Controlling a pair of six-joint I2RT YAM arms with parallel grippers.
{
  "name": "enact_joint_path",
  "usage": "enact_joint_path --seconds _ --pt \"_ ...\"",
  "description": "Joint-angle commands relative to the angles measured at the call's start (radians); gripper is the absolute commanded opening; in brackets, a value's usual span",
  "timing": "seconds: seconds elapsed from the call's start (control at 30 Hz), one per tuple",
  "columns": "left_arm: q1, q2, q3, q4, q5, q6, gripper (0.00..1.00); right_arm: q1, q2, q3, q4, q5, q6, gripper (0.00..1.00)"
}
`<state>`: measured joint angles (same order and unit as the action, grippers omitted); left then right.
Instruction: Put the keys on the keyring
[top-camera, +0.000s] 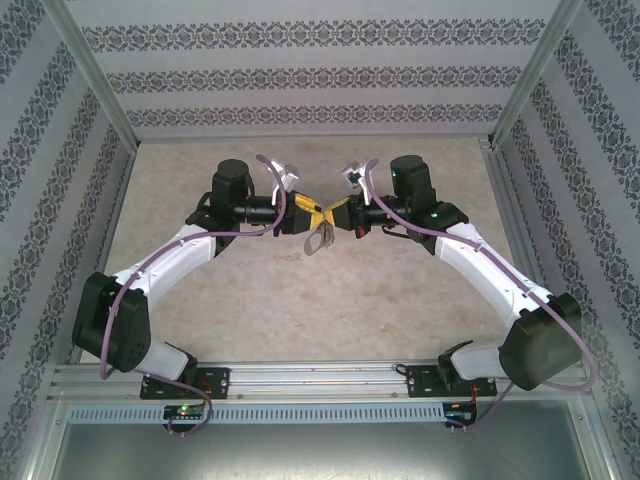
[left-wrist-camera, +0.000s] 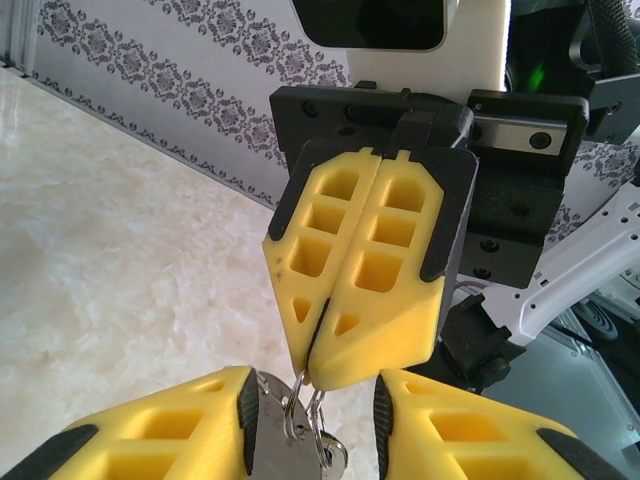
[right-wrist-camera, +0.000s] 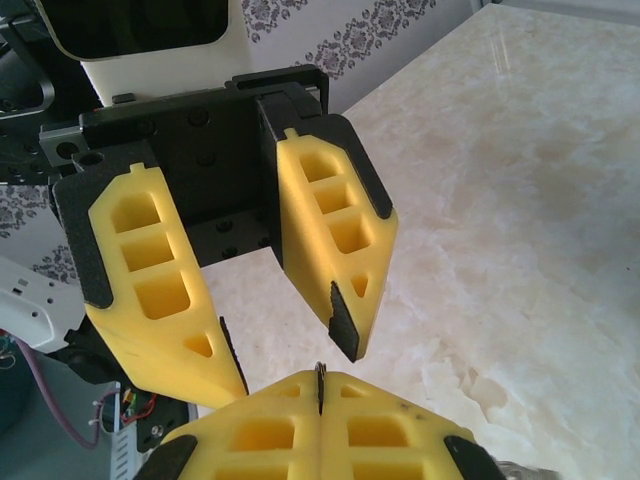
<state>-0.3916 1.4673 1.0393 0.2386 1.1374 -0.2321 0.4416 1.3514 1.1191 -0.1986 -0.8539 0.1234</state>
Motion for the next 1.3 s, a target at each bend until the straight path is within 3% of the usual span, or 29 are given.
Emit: enact_joint_path --seconds 0.0,0.13,0.6,0.73,0.87,0.97,1.03,1.17,1.27 --pt "-0.004 0.006 0.013 0.021 0.036 -0.009 0.35 0.012 -0.003 0.035 0.022 -0.011 -0.017 0.00" --pt "-0.006 0.010 0.012 0.044 0.056 -0.025 0.27 0.013 -0.003 0.035 0.023 -0.007 -0.015 0.00" --pt "-0.009 0.018 -0.020 0.142 0.096 -0.093 0.13 0.014 0.002 0.038 0.033 0.000 -0.012 0.00" --pt "-0.010 0.018 -0.030 0.180 0.104 -0.108 0.00 0.014 0.003 0.038 0.033 0.001 -0.011 0.00" --pt "-0.010 0.018 -0.038 0.206 0.106 -0.123 0.01 0.014 0.004 0.038 0.035 0.001 -0.012 0.00" --pt "-0.010 0.014 -0.043 0.208 0.105 -0.123 0.14 0.014 0.000 0.038 0.034 0.004 -0.013 0.00" --pt "-0.010 0.009 -0.049 0.207 0.104 -0.120 0.17 0.014 0.002 0.038 0.032 0.007 -0.015 0.00" --pt "-0.010 0.002 -0.060 0.208 0.103 -0.115 0.16 0.014 0.003 0.038 0.034 0.009 -0.015 0.00" --pt "-0.010 0.001 -0.068 0.238 0.112 -0.128 0.09 0.014 0.004 0.038 0.038 0.009 -0.013 0.00"
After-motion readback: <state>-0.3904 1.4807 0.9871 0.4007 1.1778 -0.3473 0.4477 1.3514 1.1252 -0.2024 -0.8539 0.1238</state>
